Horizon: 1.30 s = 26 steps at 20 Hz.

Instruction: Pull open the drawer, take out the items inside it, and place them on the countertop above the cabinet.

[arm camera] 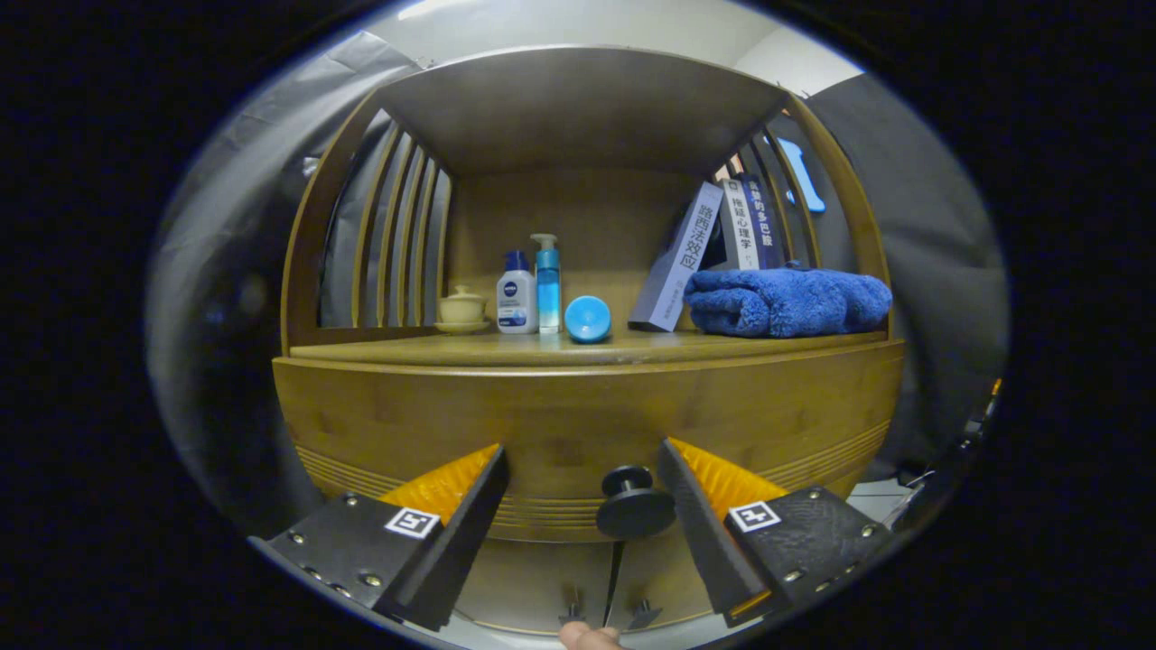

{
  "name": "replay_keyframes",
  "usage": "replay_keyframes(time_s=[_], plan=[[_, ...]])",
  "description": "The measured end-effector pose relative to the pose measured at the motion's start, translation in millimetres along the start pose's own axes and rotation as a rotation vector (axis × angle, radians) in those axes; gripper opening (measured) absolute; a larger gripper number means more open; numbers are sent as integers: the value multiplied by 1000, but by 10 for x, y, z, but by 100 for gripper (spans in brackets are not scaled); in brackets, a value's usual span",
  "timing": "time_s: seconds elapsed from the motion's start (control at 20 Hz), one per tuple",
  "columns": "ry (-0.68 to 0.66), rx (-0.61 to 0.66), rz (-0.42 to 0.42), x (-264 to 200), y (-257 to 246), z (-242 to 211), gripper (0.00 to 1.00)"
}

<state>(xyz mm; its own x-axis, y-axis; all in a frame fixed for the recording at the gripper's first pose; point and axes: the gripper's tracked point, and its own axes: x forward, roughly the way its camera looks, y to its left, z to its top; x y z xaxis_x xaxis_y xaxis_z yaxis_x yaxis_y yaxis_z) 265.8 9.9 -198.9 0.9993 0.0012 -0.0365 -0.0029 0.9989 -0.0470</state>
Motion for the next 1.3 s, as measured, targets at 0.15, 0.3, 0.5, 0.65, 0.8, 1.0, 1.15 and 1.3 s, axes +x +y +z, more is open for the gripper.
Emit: replay_keyframes(time_s=[0.15, 0.3, 0.5, 0.65, 0.8, 1.0, 1.15, 1.3], plan=[[5, 13, 1, -3, 7, 0, 100], [50, 73, -3, -15, 11, -62, 100], [106, 112, -33, -83, -27, -95, 100], [95, 23, -34, -314, -133, -77, 100], [89, 26, -26, -621, -211, 48, 100], [119, 43, -22, -994, -271, 370, 100], [106, 55, -17, -1163, -341, 726, 100], [64, 27, -47, -1366, -470, 1108, 100]])
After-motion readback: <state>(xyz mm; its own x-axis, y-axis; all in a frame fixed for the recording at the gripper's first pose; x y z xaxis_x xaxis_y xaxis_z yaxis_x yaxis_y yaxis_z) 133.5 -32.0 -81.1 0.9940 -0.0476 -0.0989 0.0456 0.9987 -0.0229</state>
